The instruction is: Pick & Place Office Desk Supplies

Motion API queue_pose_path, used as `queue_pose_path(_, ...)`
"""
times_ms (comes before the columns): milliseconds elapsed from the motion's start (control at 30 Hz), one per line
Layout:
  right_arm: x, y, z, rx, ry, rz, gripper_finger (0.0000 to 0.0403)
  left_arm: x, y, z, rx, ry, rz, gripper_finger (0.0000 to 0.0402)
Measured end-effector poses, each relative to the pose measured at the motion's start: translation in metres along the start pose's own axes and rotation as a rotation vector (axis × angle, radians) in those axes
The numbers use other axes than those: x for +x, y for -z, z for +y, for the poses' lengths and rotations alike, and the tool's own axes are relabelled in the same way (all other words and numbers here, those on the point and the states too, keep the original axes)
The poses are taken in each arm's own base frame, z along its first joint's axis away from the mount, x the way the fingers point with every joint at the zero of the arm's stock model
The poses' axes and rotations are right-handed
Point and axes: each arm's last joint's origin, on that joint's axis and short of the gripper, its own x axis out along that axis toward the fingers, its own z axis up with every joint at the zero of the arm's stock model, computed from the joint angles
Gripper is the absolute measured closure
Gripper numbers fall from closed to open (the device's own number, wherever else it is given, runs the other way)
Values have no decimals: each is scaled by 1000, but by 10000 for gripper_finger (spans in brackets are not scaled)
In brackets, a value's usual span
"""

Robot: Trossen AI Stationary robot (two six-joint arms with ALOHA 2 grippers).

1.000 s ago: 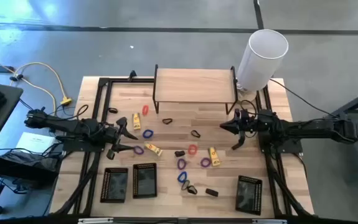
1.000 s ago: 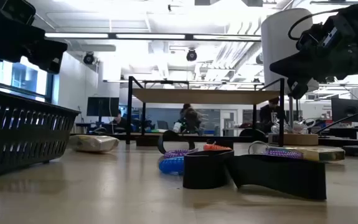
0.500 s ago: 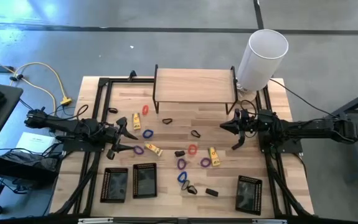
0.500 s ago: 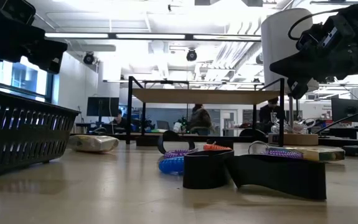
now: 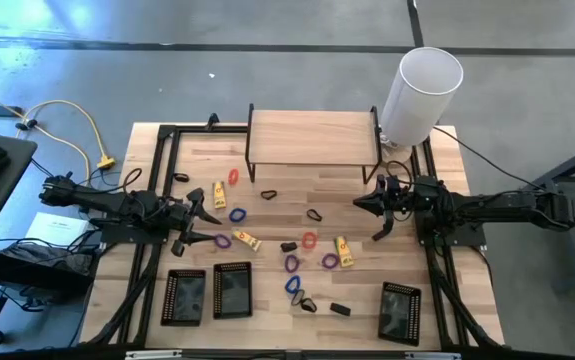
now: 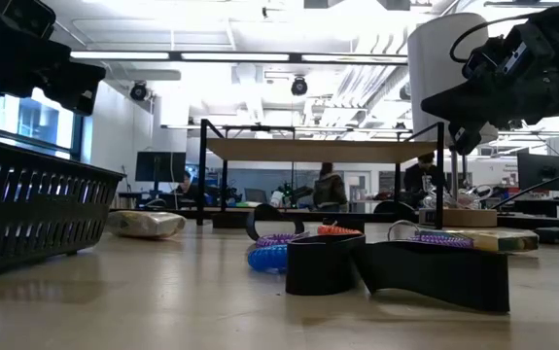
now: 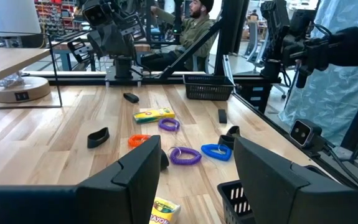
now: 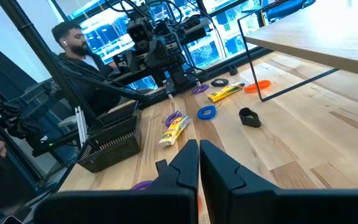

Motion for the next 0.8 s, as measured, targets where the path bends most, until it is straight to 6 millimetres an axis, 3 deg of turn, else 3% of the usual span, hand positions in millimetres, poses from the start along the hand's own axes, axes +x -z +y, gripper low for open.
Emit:
queue_pose_path(600, 0, 0, 0, 0, 0, 0, 400, 0, 0, 2, 85, -55, -2, 205)
queue_pose_path(800, 0, 0, 0, 0, 0, 0, 400, 0, -2, 1, 14, -53, -23, 205)
